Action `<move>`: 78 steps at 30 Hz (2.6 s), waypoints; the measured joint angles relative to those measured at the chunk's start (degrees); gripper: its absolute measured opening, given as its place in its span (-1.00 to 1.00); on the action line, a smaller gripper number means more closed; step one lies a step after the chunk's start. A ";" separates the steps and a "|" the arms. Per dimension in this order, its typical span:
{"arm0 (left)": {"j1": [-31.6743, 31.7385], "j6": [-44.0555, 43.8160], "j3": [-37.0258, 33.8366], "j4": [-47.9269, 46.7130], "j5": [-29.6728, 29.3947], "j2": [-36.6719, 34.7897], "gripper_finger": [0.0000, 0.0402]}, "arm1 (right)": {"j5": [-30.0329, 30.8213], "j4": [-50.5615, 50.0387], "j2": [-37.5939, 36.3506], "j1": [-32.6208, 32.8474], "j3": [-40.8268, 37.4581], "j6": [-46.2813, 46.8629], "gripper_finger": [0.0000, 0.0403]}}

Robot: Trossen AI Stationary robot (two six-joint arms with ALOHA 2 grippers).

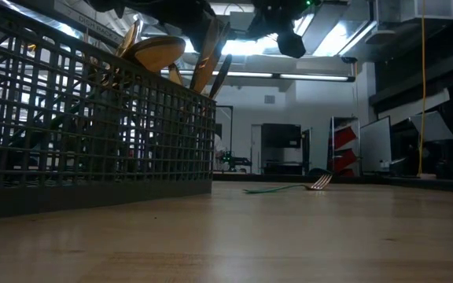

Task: Sort silverware
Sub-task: Put the green fork into the silverware basket

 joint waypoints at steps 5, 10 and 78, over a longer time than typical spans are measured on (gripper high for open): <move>-0.91 -0.02 0.00 -1.70 0.06 -0.02 -0.77 | -0.28 -0.84 0.00 0.00 0.00 2.30 -0.94; -1.80 -0.38 0.00 -2.84 0.07 -0.04 -0.77 | -1.19 -3.75 0.00 0.02 0.00 5.99 -0.94; -1.11 0.15 0.00 -4.37 0.37 -0.04 -0.97 | -6.25 -5.35 0.00 -0.03 -0.02 9.75 -0.90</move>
